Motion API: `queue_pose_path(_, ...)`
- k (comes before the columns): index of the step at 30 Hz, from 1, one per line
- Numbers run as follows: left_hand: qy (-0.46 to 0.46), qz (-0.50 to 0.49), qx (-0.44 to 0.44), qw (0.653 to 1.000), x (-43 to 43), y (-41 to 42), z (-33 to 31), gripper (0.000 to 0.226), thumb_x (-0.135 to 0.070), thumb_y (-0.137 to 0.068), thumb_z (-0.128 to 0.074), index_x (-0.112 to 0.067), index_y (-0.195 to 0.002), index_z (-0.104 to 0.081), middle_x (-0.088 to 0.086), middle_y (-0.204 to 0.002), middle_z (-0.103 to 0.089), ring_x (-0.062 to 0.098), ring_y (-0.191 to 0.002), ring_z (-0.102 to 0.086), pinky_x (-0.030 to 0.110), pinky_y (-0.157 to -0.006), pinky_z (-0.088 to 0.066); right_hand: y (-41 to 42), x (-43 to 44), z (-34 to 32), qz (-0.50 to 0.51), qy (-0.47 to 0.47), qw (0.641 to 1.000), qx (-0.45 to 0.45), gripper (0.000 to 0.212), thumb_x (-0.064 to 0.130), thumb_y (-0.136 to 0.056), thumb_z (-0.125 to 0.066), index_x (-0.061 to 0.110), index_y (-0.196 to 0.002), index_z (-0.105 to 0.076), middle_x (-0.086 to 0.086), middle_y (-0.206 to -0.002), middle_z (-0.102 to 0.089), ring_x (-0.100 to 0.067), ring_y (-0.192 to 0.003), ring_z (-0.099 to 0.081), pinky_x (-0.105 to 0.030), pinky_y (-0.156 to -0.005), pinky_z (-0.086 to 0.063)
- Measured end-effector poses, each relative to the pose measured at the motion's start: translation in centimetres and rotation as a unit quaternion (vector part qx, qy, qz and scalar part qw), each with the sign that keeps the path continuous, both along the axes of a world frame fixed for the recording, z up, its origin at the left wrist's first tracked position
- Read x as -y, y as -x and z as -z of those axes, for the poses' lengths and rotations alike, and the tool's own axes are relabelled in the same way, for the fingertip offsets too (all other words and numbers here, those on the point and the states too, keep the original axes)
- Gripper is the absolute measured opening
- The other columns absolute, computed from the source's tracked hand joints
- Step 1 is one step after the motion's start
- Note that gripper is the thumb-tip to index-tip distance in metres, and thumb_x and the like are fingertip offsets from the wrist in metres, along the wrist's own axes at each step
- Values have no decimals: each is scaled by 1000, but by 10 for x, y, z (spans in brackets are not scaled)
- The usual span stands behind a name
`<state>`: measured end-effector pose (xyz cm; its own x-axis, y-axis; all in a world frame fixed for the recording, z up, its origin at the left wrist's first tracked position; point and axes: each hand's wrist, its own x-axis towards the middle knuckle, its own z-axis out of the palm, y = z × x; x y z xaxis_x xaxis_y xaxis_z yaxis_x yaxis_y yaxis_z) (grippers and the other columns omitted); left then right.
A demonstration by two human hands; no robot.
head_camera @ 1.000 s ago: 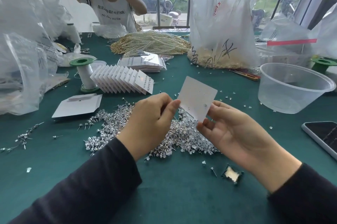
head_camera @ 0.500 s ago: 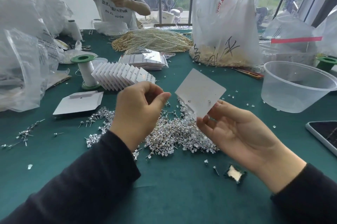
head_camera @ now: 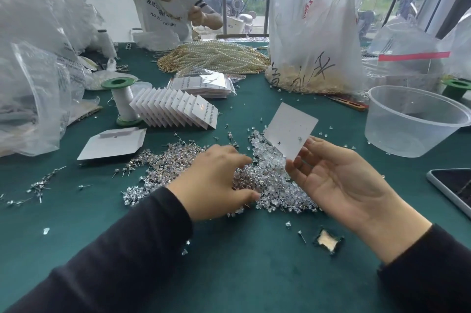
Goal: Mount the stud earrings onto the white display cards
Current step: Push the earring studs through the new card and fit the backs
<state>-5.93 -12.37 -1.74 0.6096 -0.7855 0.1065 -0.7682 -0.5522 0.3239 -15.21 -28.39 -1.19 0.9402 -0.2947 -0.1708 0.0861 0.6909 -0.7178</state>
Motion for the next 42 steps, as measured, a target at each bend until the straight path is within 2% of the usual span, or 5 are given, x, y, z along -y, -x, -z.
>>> queue_pose_path(6, 99, -27, 21, 994, 8, -1, 6, 11, -29, -77, -70, -19, -81, -68, -13, -75, -53, 3, -72, -47, 16, -68, -30, 0, 1, 0, -5, 6, 1000, -3, 25, 6, -64, -58, 6, -90, -57, -11, -79, -66, -18, -65, -54, -24, -57, -55)
queue_pose_path(15, 183, -70, -55, 979, -2, -7, -9, 18, -35, -74, -72, -19, -65, -72, -17, -44, -50, -5, -43, -46, 4, -46, -33, 1, 0, -1, -12, 2, 1000, -5, 39, 7, -66, -56, 6, -105, -54, -12, -90, -64, -18, -67, -57, -24, -58, -56)
queue_pose_path(27, 255, -74, -219, 939, -3, -7, -9, 8, -17, -79, -69, -21, -83, -75, -12, -52, -65, -4, -42, -48, 6, -44, -35, 4, -1, -3, -18, 6, 1000, -5, 40, 7, -67, -56, 7, -107, -54, -12, -89, -65, -17, -66, -60, -23, -57, -56)
queue_pose_path(34, 401, -17, -334, 853, 0, 5, -17, 17, -6, -68, -72, -16, -82, -73, 3, -75, -74, 15, -71, -71, 18, -65, -54, 5, -6, -2, -82, 25, 996, 10, 45, 7, -63, -60, 7, -108, -53, -13, -89, -68, -18, -67, -59, -25, -59, -56)
queue_pose_path(42, 440, -8, -219, 871, 4, 13, -21, 12, -5, -73, -71, -16, -77, -74, -2, -72, -74, 6, -64, -66, 15, -61, -51, 7, -13, 0, -124, 37, 991, 25, 55, 10, -58, -67, 5, -111, -54, -13, -89, -67, -20, -71, -56, -27, -63, -56)
